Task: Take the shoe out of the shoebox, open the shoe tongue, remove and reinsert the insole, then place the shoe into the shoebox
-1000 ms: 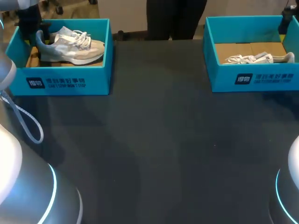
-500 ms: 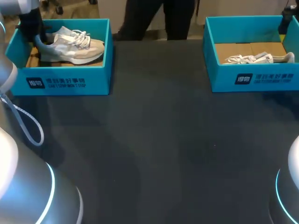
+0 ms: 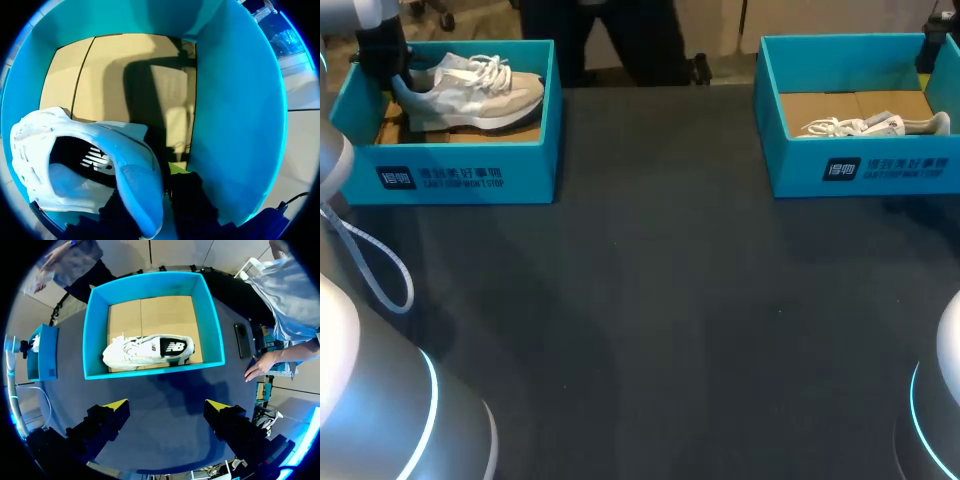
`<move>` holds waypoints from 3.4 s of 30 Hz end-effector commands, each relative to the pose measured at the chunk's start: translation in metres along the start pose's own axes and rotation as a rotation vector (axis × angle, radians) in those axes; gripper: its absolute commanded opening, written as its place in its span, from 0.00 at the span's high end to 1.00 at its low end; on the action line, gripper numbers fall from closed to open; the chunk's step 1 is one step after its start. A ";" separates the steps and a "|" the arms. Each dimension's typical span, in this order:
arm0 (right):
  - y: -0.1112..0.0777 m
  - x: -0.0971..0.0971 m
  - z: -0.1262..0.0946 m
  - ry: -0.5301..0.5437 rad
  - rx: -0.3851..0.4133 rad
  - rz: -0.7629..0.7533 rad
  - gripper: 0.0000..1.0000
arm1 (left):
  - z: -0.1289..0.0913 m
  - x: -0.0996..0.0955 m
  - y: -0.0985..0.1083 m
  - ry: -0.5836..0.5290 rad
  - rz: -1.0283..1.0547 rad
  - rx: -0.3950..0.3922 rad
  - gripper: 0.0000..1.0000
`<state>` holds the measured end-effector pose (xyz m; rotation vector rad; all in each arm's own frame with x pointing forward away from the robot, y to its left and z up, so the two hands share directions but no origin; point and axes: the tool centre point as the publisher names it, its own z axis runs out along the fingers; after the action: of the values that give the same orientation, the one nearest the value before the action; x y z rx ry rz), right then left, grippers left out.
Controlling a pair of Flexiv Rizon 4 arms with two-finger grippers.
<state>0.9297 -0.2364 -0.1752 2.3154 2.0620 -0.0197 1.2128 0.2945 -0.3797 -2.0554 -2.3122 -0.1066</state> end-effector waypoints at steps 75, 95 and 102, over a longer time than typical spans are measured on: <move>0.000 0.000 0.000 -0.001 -0.001 0.001 0.00 | -0.271 -0.017 -0.168 -0.015 0.065 -0.232 1.00; 0.000 0.000 0.000 -0.001 -0.001 0.001 0.00 | -0.271 -0.091 -0.281 0.057 0.055 -0.211 1.00; 0.000 0.000 0.000 -0.001 -0.001 0.001 0.00 | -0.271 -0.091 -0.281 0.057 0.055 -0.211 1.00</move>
<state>0.9297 -0.2363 -0.1751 2.3154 2.0619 -0.0198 0.9465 0.1473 -0.1232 -2.0901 -2.2372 -0.2109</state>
